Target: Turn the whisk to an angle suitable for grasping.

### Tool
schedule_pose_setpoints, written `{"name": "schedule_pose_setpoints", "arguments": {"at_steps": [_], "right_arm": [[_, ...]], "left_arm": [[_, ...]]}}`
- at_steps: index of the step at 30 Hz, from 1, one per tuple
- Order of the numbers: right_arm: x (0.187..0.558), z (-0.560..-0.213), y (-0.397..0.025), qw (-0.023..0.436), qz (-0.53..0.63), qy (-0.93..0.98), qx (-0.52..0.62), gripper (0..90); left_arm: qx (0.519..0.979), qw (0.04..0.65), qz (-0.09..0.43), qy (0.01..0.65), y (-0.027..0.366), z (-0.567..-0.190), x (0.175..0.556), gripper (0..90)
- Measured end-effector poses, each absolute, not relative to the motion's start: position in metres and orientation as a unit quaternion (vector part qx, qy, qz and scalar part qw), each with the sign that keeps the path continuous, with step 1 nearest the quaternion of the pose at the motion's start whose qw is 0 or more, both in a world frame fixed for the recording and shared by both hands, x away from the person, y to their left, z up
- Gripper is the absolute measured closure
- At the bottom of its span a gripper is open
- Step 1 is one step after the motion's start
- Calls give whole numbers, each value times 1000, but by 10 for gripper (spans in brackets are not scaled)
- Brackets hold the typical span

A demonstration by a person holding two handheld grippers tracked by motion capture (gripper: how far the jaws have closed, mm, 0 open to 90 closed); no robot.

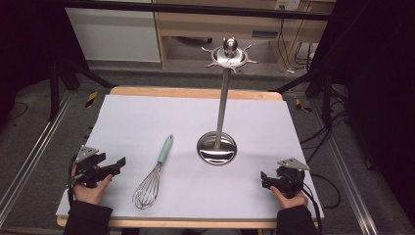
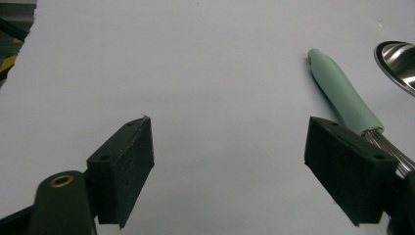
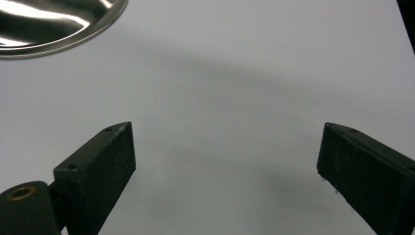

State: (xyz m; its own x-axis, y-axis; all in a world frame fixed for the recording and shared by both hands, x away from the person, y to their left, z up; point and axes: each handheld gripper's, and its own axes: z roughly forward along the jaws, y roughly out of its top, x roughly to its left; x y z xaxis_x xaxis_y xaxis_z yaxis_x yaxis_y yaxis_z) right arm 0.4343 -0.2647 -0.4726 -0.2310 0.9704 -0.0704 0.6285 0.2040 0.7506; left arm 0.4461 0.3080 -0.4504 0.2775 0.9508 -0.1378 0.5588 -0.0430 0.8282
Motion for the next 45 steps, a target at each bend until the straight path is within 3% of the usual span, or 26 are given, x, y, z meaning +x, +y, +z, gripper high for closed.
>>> {"name": "schedule_pose_setpoints", "arguments": {"at_steps": [20, 45], "right_arm": [[428, -470, -261, 291, 316, 708, 560, 40], [424, -467, -259, 290, 323, 706, 559, 94]], "left_arm": [[699, 427, 214, 532, 282, -428, 443, 224], [736, 420, 207, 490, 241, -400, 462, 256]]}}
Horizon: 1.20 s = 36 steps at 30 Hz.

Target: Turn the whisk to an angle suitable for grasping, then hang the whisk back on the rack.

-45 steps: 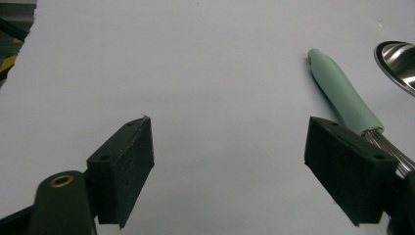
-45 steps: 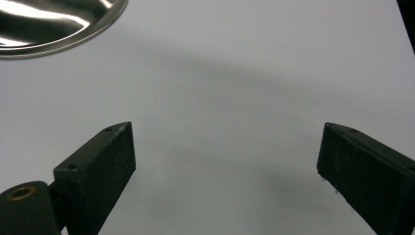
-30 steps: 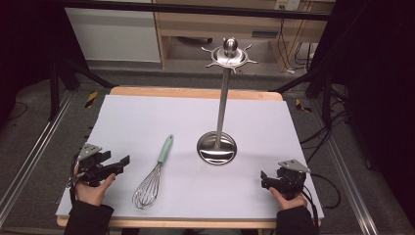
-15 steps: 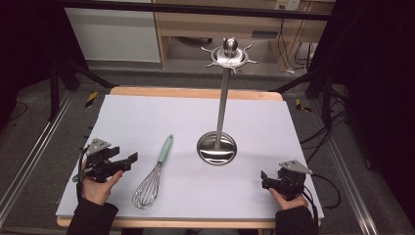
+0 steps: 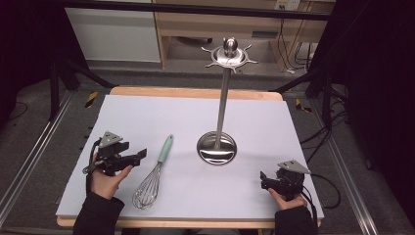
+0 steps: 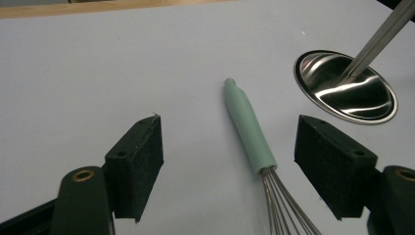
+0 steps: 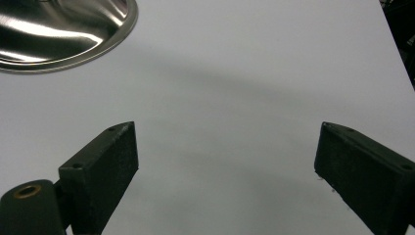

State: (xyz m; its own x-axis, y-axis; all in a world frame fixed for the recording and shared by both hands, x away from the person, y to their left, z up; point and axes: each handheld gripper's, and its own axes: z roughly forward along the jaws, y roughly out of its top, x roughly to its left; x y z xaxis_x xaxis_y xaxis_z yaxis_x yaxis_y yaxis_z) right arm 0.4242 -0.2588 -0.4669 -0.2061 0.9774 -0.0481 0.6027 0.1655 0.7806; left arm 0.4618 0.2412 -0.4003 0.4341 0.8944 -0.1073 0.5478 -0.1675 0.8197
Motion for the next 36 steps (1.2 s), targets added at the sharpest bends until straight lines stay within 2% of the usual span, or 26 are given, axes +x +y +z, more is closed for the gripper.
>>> {"name": "schedule_pose_setpoints", "arguments": {"at_steps": [11, 36], "right_arm": [[425, -467, -260, 285, 325, 709, 557, 94], [427, -468, -258, 278, 323, 715, 554, 92]], "left_arm": [[758, 409, 196, 468, 217, -390, 471, 272], [787, 360, 174, 470, 189, -392, 497, 292]]}}
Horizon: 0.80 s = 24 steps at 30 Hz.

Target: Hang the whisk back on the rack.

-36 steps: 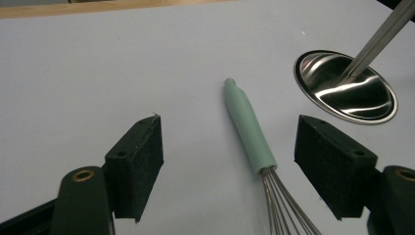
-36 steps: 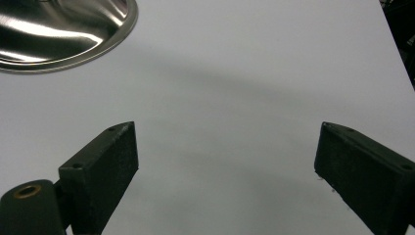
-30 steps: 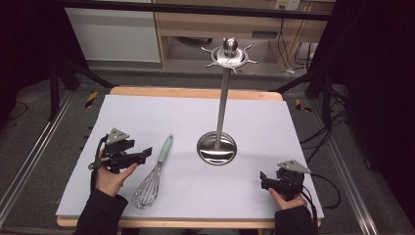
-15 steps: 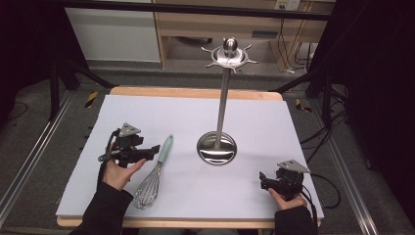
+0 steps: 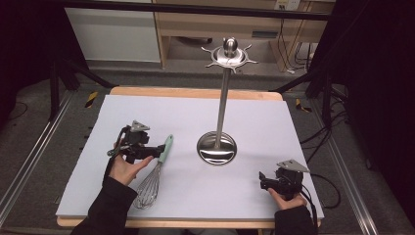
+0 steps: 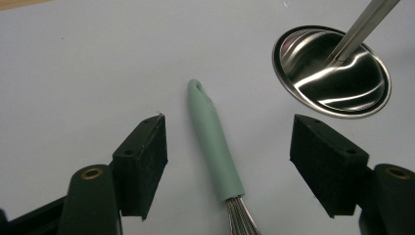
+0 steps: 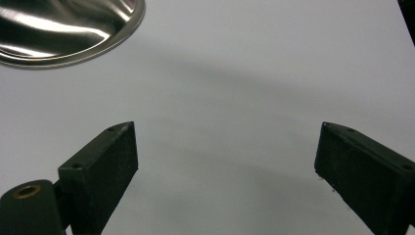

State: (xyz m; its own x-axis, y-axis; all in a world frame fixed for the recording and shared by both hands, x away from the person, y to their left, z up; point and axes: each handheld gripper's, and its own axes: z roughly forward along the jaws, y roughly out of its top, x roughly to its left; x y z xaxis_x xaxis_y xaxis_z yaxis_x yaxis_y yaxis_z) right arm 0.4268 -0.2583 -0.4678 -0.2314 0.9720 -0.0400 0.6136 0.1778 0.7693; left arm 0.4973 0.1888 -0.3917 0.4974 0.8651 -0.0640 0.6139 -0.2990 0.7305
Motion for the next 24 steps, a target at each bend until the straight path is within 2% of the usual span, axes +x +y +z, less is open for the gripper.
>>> {"name": "schedule_pose_setpoints", "arguments": {"at_steps": [14, 24], "right_arm": [[428, -468, -257, 275, 320, 720, 551, 90], [428, -469, -256, 273, 320, 721, 551, 90]], "left_arm": [[802, 330, 160, 471, 181, -404, 504, 289], [816, 303, 151, 469, 175, -413, 507, 333]]}}
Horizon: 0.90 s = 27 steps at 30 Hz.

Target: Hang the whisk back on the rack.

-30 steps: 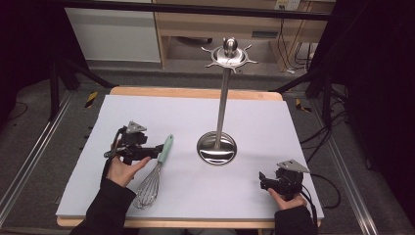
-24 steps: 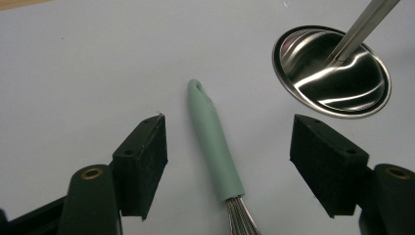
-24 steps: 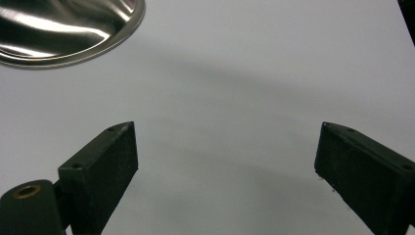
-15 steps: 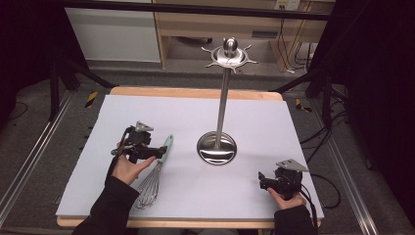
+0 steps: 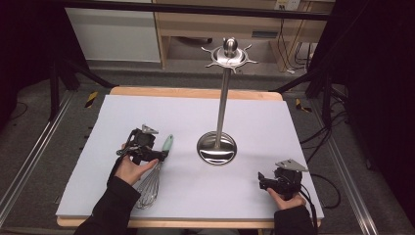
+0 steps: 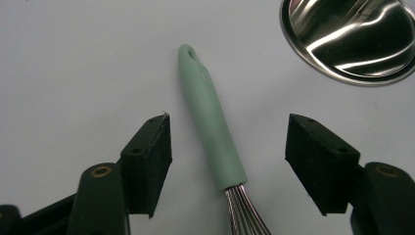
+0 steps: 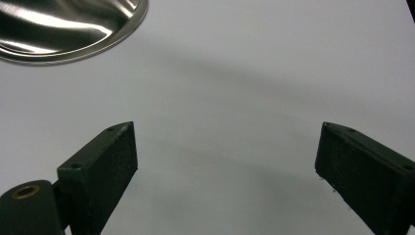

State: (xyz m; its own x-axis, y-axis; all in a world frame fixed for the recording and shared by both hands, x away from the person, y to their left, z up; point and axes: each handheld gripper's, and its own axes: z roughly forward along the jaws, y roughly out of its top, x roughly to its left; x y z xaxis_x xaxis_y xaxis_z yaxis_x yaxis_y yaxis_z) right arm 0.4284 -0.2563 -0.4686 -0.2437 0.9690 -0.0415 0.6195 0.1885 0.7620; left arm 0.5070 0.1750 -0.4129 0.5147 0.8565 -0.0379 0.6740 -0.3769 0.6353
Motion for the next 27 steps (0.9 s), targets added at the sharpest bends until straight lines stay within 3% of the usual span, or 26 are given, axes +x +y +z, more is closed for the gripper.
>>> {"name": "schedule_pose_setpoints", "arguments": {"at_steps": [27], "right_arm": [[429, -470, -255, 268, 316, 726, 549, 90]], "left_arm": [[829, 245, 112, 491, 169, -440, 518, 487]]}}
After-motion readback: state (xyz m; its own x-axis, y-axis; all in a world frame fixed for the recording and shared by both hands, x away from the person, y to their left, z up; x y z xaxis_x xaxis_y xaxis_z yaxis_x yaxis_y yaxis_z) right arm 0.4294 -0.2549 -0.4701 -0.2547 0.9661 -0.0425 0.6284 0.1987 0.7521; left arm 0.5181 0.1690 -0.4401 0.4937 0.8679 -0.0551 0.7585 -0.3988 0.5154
